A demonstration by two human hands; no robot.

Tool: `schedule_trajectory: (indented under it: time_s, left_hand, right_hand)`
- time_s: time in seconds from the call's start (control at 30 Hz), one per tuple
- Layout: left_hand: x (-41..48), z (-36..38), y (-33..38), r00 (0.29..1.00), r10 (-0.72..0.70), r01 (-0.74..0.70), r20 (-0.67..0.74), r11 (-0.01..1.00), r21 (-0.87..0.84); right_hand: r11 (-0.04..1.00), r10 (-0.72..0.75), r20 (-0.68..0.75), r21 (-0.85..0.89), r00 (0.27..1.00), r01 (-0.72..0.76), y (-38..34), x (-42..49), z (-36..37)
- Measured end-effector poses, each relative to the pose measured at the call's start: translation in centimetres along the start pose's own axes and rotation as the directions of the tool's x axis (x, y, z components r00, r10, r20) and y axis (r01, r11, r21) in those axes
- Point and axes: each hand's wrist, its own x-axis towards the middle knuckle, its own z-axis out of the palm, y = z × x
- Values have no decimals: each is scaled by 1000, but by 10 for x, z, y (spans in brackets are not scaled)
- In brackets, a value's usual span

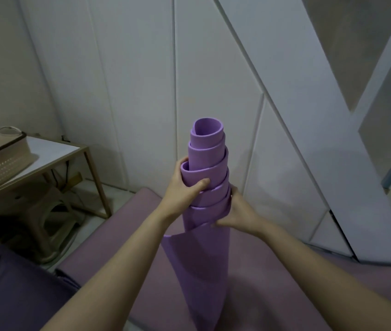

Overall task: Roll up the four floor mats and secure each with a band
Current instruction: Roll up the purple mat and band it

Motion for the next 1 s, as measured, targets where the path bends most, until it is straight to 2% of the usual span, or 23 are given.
schedule_trajectory:
  time_s: [0.07,0.17,0.27,0.37,0.47,0.53,0.6,0.8,0.9,1.0]
  left_hand:
    - [-3,-2,-4,997,-37,39,62,999,-21]
    - [-9,-3,-8,986,-63,68,152,997,-24]
    - [-10,-1,-6,977,-120,146,175,979,-141]
    - [-8,3,4,952,-217,266,215,934,-239]
    - [-4,11,6,952,-274,303,138,908,-289]
    - [-4,18,7,952,-299,302,56,908,-289]
    - [-1,23,6,945,-326,316,10,909,-271]
    - [0,31,1,953,-302,300,27,924,-235]
    - [-4,37,-6,958,-285,282,1,945,-164]
    - [-2,40,-3,954,-298,293,-20,947,-131]
  right_hand:
    - [997,58,31,39,998,-59,1,2,-3]
    - [968,142,103,196,985,-160,-1,-2,-7]
    - [875,234,112,409,966,-259,-4,-6,-9]
    - [810,308,97,496,946,-314,-9,-10,-13]
    - [739,375,45,588,926,-329,-7,-11,-18]
    - [739,403,63,565,913,-366,-9,-9,-18]
    - [797,385,52,484,921,-361,-16,-7,-17]
    - [862,375,-17,376,927,-341,-26,-3,-18]
    - [851,459,-183,372,869,-371,-14,3,-13]
    - [835,518,-207,334,830,-437,-8,8,-10]
